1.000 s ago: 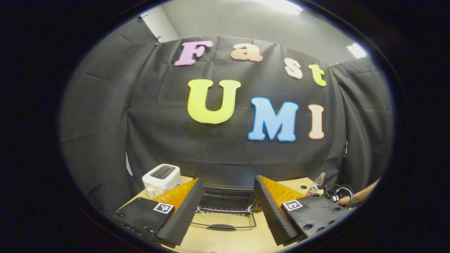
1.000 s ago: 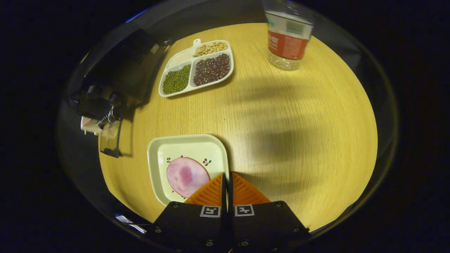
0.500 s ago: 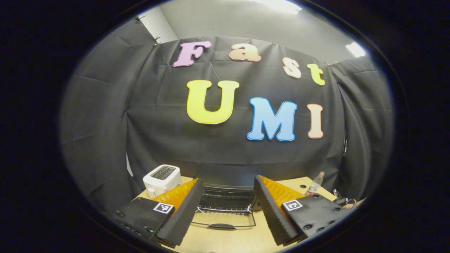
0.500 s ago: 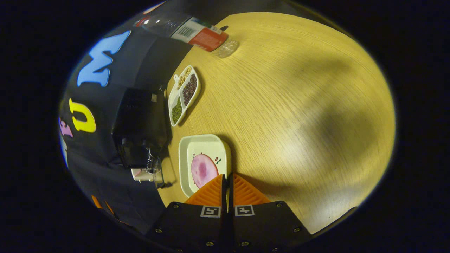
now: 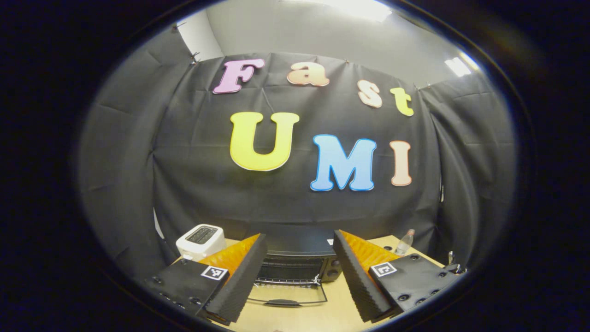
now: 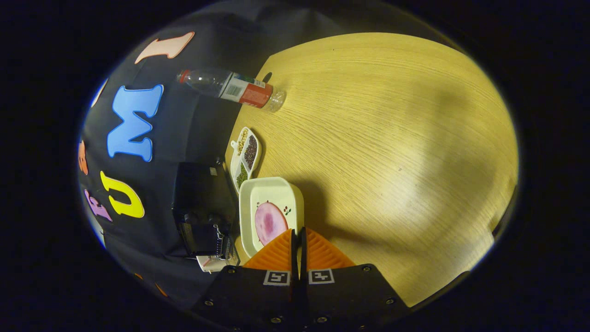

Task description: Open the electric oven with the left hand, put the food in, and close the electric oven.

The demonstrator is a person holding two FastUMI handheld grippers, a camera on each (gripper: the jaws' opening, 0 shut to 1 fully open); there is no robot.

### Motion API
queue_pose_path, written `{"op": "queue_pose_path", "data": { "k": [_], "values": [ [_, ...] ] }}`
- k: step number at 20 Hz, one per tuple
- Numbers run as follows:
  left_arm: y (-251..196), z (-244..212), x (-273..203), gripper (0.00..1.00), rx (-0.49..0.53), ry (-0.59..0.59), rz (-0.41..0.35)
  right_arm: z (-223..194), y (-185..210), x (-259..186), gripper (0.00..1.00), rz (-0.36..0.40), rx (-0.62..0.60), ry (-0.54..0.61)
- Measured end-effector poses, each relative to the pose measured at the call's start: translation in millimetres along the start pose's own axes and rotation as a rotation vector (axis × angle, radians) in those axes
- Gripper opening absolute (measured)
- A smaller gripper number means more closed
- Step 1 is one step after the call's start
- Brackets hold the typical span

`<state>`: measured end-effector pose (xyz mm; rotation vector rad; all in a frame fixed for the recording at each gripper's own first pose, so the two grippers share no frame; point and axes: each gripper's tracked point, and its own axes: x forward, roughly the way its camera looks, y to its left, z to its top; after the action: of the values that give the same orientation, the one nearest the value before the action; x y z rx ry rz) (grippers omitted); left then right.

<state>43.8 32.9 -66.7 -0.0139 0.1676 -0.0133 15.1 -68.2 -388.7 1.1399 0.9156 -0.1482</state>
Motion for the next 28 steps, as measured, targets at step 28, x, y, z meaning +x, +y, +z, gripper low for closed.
{"op": "queue_pose_path", "data": {
  "k": [28],
  "values": [
    [192,52,-82,1.0,0.048,-0.12,0.232,-196,262,146,0.0,0.022,0.336,-0.051]
  ]
}}
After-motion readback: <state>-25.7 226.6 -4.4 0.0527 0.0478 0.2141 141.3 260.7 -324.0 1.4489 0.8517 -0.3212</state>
